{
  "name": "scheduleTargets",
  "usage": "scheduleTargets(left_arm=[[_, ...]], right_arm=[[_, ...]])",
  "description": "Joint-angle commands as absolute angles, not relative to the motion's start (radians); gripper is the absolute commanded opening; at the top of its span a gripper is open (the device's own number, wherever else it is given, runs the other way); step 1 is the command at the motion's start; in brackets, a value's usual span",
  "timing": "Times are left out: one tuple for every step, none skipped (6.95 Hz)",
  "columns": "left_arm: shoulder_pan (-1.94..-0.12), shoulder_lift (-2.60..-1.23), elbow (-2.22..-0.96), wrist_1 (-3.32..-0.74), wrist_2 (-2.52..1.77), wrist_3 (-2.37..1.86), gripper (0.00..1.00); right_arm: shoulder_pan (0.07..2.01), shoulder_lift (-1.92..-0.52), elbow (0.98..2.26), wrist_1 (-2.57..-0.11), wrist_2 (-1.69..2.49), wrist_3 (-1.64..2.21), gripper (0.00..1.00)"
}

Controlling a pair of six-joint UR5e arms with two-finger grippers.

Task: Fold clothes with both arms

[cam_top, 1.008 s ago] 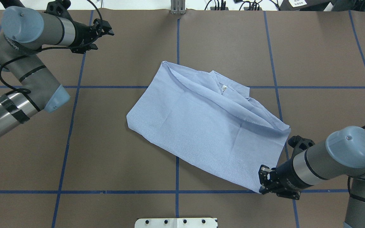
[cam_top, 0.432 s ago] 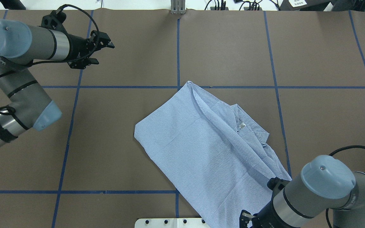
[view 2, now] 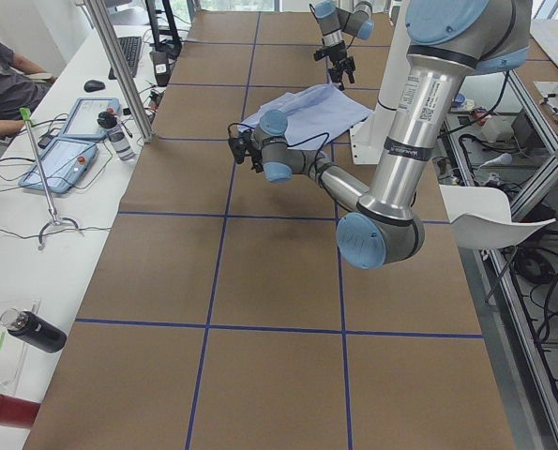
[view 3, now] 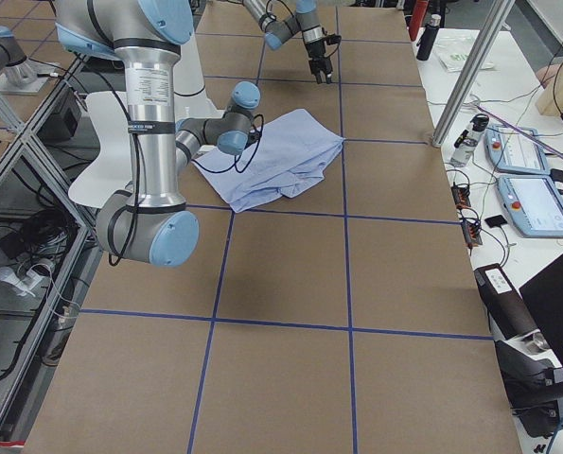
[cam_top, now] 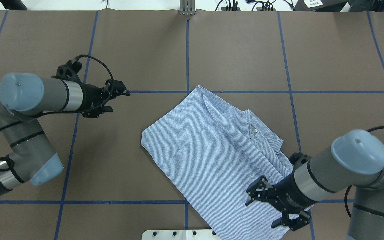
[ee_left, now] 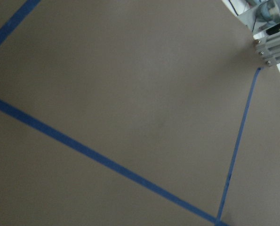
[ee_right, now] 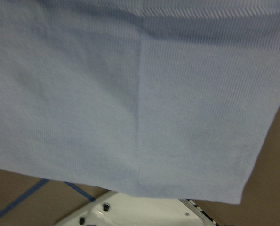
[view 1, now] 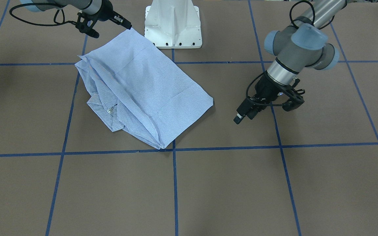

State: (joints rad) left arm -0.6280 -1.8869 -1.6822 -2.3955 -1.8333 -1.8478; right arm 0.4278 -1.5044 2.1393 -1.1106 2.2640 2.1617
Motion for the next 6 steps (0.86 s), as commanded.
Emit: scheduleTargets(left_arm=[[-0.459,-1.881,-1.693,-2.395,-1.755,-1.949,0.91],[-0.436,-1.893,-1.692,-2.37,-1.741,-1.957,0.91],[-0.427,-1.922,-1.689,-2.314,-1.741,-1.957,0.9],[-0.419,-1.933,-1.683,-2.301,-1.741,-1.957,0.87],[-0.417,-1.936,-1.678,-2.301,-1.741,-1.957,0.79],[-0.417,-1.939,-1.674,-2.301,-1.74,-1.956,0.74]], right_arm=[[0.625,-1.415,2.045,-1.112,2.264,2.154,1.0],[0.649,-1.414,2.036,-1.112,2.263,2.151,1.0],[0.649,-1.414,2.034,-1.114,2.264,2.138,1.0],[0.643,-1.414,2.033,-1.114,2.264,2.138,1.0],[0.637,-1.417,2.031,-1.117,2.26,2.138,1.0],[0.637,-1.416,2.033,-1.117,2.261,2.138,1.0]])
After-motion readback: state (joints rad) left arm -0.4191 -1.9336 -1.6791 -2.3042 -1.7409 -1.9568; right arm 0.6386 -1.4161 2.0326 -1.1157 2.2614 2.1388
